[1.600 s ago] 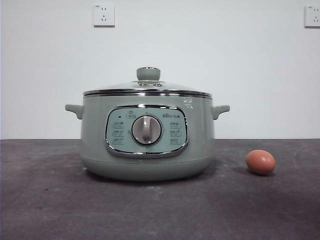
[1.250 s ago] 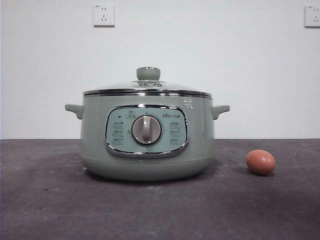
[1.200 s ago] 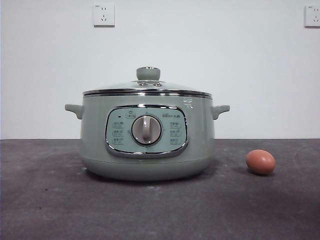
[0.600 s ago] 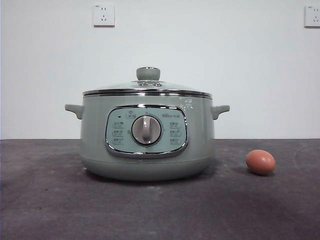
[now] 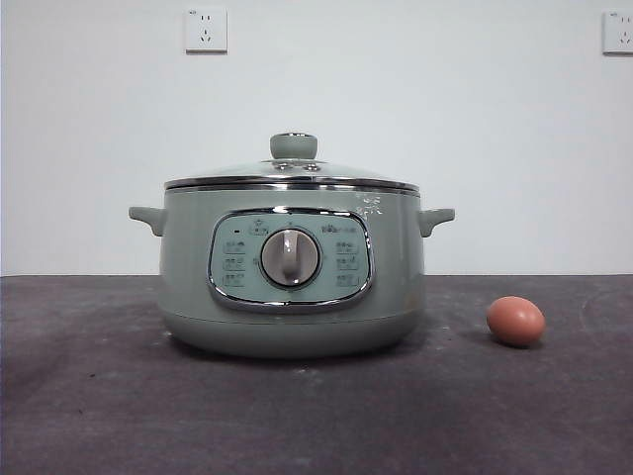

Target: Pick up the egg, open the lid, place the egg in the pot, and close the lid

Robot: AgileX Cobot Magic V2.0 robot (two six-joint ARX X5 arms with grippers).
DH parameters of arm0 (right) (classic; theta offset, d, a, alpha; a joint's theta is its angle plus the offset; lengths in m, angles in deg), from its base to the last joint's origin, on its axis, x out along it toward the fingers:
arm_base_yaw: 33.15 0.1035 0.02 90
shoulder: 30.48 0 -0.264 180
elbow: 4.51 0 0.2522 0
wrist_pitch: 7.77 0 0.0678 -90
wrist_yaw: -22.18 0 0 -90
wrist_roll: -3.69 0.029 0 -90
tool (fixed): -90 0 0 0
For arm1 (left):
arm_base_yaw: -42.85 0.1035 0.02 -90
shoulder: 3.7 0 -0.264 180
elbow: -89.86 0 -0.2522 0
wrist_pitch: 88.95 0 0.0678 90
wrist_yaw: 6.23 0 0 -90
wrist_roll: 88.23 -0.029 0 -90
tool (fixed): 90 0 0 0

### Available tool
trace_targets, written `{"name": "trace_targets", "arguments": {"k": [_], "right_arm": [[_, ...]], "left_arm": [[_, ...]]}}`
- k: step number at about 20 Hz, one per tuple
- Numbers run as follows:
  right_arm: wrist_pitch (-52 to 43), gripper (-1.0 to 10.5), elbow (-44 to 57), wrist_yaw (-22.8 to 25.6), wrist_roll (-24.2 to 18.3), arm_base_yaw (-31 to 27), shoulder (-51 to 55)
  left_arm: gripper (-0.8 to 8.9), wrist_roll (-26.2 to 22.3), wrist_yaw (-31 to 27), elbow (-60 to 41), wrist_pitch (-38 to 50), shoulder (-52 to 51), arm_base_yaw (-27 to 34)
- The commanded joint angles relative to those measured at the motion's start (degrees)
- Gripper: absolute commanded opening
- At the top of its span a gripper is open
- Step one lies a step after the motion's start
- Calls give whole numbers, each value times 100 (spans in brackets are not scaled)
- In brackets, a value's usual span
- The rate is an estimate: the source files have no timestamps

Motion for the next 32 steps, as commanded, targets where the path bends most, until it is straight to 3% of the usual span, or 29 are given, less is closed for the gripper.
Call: {"name": "trace_targets", "arguments": {"k": [1,7,12,13,14,15,16,17,18,26,32], "right_arm": [[599,-12,-518,-101,-623,9,-369],[2083,-11,-1443,-98,-1176,9,-1128],[2188,7,-1462,-94,-1224,9,-1224],[2177,19,-1462,-92,-1222,9,-1224],[2170,102,-1462,-92,-1215,9,-1224],[2153,248,-1462,-92,-1158,9,-1224],[2127,419,-1462,-92,-1115,9,-1224],[2118,543,-1462,-92,-1115,9,-1224],[2114,587,-1462,-92,-1115,9,-1224],[1742,586,-1462,-92,-1001,9,-1504],[660,585,-1462,-87,-942,9,-2817]], "left_arm": [[-8,-470,343,350,-407,310,11],[-8,-1108,968,1113,-1567,1043,0],[8,-1193,973,1169,-1648,1121,0],[82,-1189,964,1169,-1655,1123,2],[259,-1154,911,1169,-1655,1123,2],[478,-1084,839,1169,-1655,1123,2],[604,-1038,800,1169,-1646,1123,2],[605,-1040,785,1169,-1648,1123,2],[605,-1040,761,1169,-1648,1123,2],[604,-1040,761,1172,-1635,1123,2],[604,-1043,763,1172,-1635,1123,2]]}}
